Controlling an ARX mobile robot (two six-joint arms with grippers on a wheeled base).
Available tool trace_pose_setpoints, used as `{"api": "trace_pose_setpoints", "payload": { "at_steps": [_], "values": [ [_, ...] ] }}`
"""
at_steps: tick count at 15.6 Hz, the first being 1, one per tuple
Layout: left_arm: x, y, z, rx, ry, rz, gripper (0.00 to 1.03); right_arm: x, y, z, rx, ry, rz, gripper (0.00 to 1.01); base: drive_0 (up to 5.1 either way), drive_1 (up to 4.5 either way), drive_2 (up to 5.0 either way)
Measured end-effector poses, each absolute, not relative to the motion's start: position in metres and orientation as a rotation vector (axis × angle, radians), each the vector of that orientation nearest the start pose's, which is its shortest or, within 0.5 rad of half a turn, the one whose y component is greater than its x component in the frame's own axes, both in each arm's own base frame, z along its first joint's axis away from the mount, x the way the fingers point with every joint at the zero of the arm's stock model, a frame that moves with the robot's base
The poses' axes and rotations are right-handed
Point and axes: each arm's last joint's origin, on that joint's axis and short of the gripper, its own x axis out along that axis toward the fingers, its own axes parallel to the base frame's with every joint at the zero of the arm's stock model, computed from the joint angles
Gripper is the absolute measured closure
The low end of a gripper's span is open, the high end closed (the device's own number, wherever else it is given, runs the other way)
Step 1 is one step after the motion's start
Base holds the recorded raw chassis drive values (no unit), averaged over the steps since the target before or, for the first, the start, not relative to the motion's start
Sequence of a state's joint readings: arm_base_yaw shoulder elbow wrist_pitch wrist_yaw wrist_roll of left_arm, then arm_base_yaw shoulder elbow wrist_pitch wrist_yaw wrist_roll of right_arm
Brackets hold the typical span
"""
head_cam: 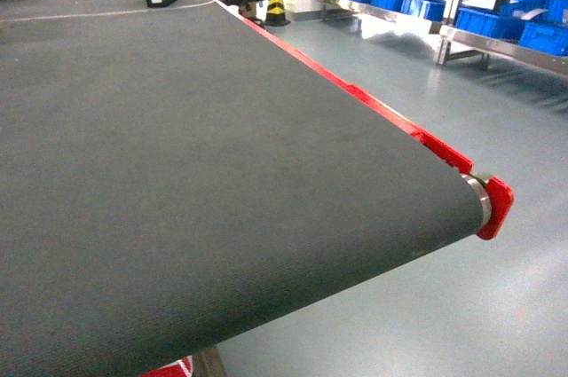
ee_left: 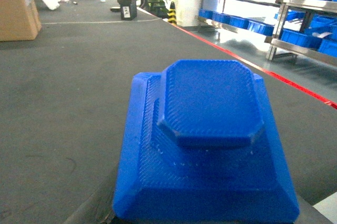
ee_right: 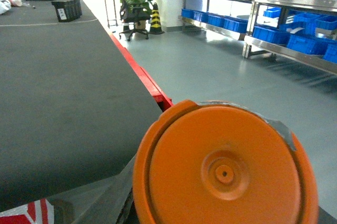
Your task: Sort blue parts and orange caps into right shelf containers
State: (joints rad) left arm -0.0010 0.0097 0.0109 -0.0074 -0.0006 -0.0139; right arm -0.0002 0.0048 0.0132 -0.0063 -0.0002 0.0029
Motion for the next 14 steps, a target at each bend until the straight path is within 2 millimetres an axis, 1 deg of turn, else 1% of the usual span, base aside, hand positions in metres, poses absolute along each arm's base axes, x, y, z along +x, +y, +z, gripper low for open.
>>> {"api": "trace_pose_setpoints", "payload": {
  "at_steps": [14],
  "values": [
    [0.0976, -0.0001, 0.1657, -0.014, 0.006, 0.000, 0.60, 0.0972, 0.0000, 0.1670, 0.003, -0.002, 0.000, 0.55, -1.6, -1.55, -1.6]
  ]
}}
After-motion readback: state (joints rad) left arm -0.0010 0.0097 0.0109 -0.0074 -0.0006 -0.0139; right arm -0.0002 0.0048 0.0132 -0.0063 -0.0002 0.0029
